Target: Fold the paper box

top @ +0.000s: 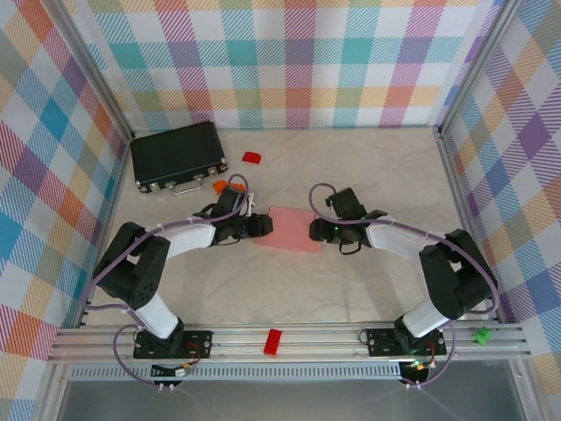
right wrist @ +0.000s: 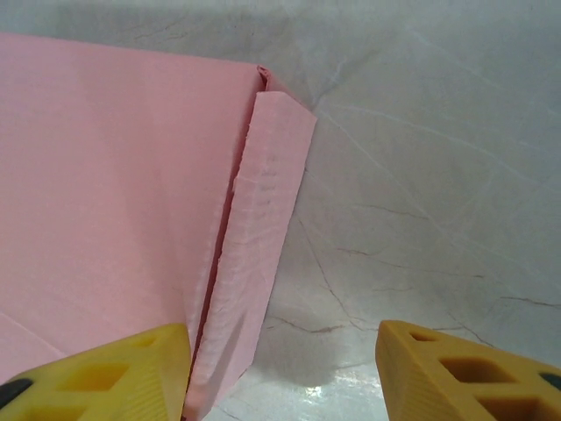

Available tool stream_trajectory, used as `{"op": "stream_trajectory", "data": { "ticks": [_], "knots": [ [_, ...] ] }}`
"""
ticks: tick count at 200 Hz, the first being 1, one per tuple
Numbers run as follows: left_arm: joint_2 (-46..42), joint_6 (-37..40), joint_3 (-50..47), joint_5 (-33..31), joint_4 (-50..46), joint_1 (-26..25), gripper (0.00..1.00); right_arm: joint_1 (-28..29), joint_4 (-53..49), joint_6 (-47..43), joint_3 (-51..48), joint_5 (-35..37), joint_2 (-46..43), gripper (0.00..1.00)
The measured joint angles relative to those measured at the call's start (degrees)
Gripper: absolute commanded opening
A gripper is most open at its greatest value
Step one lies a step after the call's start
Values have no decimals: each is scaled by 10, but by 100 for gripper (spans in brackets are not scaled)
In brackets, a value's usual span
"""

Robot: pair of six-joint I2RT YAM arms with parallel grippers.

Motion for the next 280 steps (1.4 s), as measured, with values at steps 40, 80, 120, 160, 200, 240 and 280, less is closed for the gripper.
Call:
{"op": "stream_trajectory", "data": {
  "ticks": [40, 80, 120, 160, 200, 240, 280],
  "knots": [
    [2, -13, -2, -22, 0, -13, 40, 0, -16, -2, 9, 37, -15, 59],
    [2, -24, -2, -35, 1, -21, 39, 0, -16, -15, 26, 20, -24, 59],
    [1, -40, -2, -45, 2, -27, 38, 0, -2, -19, 36, -10, 26, 52],
    [-2, -63, -7, -54, 8, -33, 32, 0, -2, -36, 65, -32, 70, 39],
    [-14, -106, -26, -64, 24, -42, 32, -1, -18, -77, 113, -37, 109, 35],
    [-39, -150, -54, -83, 33, -54, 34, -1, -48, -145, 177, -37, 154, 35],
    [-60, -189, -79, -100, 40, -78, 34, -1, -71, -222, 245, -44, 202, 35]
  ]
}}
